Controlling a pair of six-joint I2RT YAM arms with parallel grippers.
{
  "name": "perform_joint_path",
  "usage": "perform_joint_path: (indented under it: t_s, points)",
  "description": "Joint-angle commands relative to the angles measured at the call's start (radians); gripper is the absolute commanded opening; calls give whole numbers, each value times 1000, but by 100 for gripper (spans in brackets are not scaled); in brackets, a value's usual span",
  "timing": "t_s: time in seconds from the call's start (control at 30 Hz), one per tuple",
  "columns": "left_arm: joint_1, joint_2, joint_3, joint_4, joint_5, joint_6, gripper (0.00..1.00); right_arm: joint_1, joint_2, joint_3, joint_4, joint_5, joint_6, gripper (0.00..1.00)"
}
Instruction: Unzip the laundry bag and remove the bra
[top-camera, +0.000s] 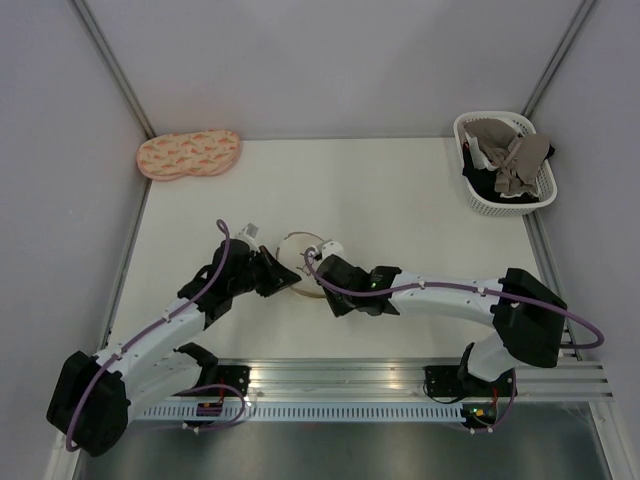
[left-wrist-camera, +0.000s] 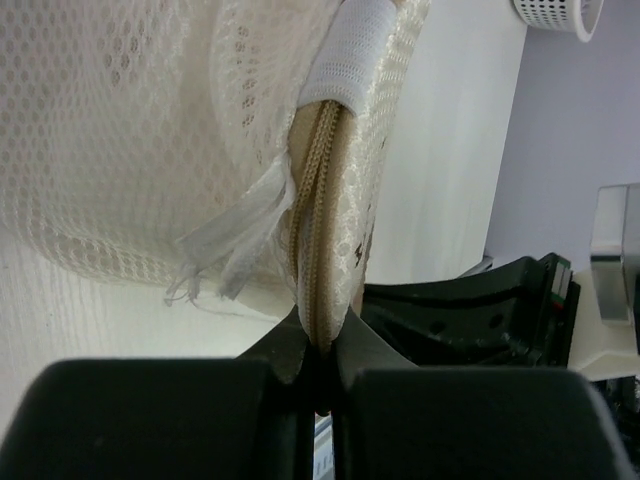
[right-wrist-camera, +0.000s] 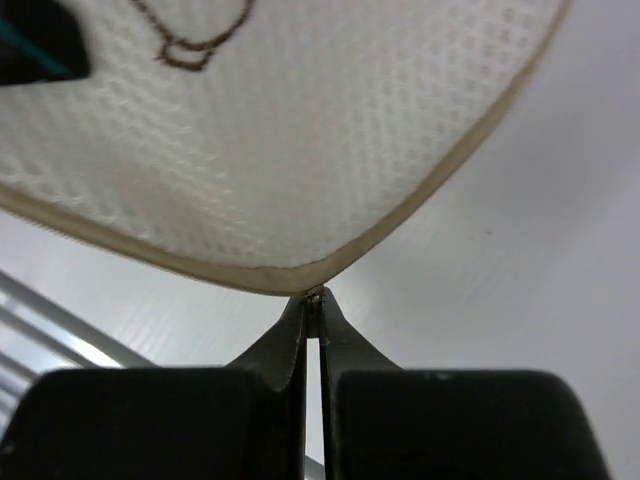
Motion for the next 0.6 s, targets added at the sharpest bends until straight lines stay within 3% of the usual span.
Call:
perform_joint_path:
  t_s: [0.0, 0.13, 0.3, 0.47, 0.57]
  points:
    - [26, 42, 80, 46, 55, 126, 2, -37, -4, 39, -209, 244, 68, 1]
    - [31, 149, 127, 61, 217, 246, 2, -114, -6, 56, -207, 361, 57, 1]
    - [32, 327, 291, 50, 436, 431, 2, -226, 17, 88, -125, 343, -33, 0]
    - [35, 566, 516, 29, 515, 606, 3, -231, -12, 100, -89, 314, -75, 0]
    - [42, 660, 624, -8, 460, 600, 46, -232, -53, 80, -71, 269, -75, 0]
